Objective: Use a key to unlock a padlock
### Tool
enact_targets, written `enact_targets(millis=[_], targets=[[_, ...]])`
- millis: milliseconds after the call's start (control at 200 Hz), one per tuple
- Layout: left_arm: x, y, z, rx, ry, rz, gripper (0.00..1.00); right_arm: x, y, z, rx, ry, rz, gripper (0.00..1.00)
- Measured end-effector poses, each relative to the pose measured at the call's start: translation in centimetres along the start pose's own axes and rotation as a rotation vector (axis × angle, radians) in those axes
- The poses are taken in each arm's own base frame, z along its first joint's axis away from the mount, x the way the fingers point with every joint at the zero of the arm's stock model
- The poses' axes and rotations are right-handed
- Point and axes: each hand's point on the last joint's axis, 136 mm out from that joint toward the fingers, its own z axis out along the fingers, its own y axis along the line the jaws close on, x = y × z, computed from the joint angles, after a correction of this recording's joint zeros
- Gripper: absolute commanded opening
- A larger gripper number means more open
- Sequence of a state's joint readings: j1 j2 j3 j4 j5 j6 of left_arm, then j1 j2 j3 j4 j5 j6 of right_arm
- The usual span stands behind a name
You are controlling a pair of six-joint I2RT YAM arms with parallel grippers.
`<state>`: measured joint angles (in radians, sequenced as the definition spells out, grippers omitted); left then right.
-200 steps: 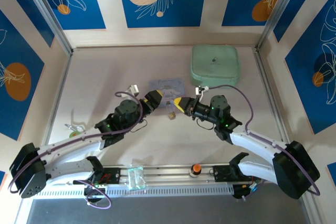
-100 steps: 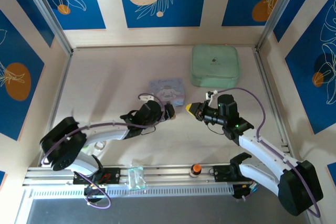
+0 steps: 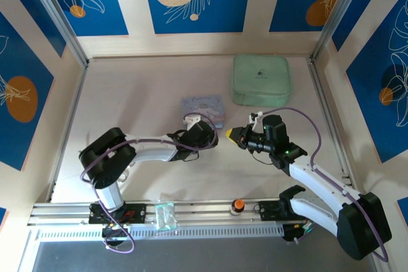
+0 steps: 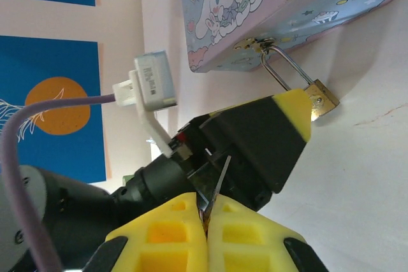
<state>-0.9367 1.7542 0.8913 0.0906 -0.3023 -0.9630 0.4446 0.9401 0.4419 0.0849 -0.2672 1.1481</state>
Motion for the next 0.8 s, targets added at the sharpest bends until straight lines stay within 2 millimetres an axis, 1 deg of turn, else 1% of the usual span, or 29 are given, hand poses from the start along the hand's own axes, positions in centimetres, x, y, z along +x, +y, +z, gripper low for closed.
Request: enact_targets(millis=[160, 225, 295, 375, 435, 515, 685, 800], targets=[[-0.2, 0.1, 1.0, 0.014, 0.001, -0.021, 0.61, 0.2, -0.4, 0.1, 0.005, 0.006, 0.004, 0.00], [-0.3, -0.1, 1.2, 0.020, 0.003, -0.023, 0.57, 0.4, -0.8, 0.1, 0.012, 0.009, 0.009, 0.00], [-0.3, -0.5, 1.3, 0.028, 0.007, -0.022, 0.55, 0.5, -1.1, 0.2, 0.019, 0.013, 0.013, 0.00], [-0.4, -0.8, 1.6, 0.032, 0.011, -0.027, 0.55, 0.6, -1.6, 0.3, 0.032, 0.018, 0.021, 0.00], [-0.2, -0.8, 1.9, 0.029, 0.016, -0.029, 0.55, 0.7, -1.9, 0.5, 0.038, 0.021, 0.025, 0.00], [0.1, -0.7, 2.1, 0.026, 0.021, -0.032, 0.52, 0.7, -2.2, 0.7, 0.043, 0.024, 0.030, 0.00], [0.2, -0.8, 2.2, 0.033, 0.025, -0.058, 0.36, 0.8, -3.3, 1.5, 0.068, 0.038, 0.048, 0.00], [0.3, -0.8, 2.2, 0.032, 0.029, -0.064, 0.29, 0.9, -3.3, 2.0, 0.067, 0.045, 0.042, 0.00]])
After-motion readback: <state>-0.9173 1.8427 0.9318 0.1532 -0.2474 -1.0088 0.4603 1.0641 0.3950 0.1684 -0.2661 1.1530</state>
